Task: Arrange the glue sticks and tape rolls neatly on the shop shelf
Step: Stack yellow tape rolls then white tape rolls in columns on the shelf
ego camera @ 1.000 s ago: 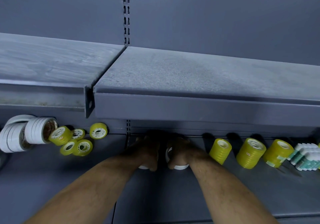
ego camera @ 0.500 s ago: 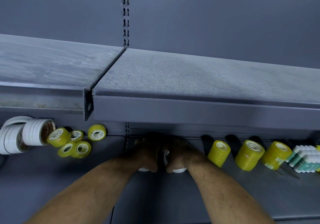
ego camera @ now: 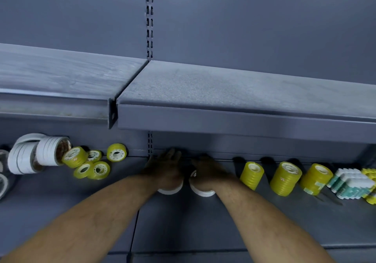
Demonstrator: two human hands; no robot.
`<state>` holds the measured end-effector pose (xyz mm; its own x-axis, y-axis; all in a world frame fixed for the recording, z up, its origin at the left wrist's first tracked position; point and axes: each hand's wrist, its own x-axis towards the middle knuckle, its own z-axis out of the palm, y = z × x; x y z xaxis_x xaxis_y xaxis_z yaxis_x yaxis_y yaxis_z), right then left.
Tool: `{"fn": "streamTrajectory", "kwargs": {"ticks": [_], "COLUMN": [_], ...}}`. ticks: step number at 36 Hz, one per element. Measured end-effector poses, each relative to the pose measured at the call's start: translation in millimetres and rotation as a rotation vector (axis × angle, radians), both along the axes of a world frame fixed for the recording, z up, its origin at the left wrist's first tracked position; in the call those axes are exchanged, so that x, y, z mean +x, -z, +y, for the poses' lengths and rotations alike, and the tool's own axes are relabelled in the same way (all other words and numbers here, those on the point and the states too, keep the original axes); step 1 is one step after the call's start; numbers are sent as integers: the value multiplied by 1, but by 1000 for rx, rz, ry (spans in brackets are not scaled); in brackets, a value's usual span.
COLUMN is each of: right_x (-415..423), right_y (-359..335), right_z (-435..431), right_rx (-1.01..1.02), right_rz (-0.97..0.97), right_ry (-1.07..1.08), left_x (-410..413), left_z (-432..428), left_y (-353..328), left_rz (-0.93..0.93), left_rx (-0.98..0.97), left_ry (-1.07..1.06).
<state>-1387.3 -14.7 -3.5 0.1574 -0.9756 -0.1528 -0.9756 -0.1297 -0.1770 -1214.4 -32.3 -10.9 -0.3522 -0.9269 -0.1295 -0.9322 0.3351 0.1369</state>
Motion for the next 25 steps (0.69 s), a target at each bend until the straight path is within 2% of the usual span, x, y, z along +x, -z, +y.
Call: {"fn": "streamTrajectory", "kwargs": {"ticks": [4, 10, 17, 21, 25], "right_x": [4, 36, 120, 177, 235], "right_y": [-3, -9, -11, -17, -18], "right_z": [5, 8, 17, 39, 58], "right_rx": [-28, -111, -95, -169, -166], "right_rz": [8, -54, -83, -61, -68], "right_ry": [20, -62, -250, -390, -420], "left_x": [16, 63, 141, 200, 256], "left_z": [14, 48, 106, 129, 159], "left_y": [-7, -15, -22, -17, -14], "left_rz": [-33, -3, -44, -36, -10], "left_rx": [-29, -6, -22, -43, -57], "left_ry": [-17, -194, -371, -433, -471]}}
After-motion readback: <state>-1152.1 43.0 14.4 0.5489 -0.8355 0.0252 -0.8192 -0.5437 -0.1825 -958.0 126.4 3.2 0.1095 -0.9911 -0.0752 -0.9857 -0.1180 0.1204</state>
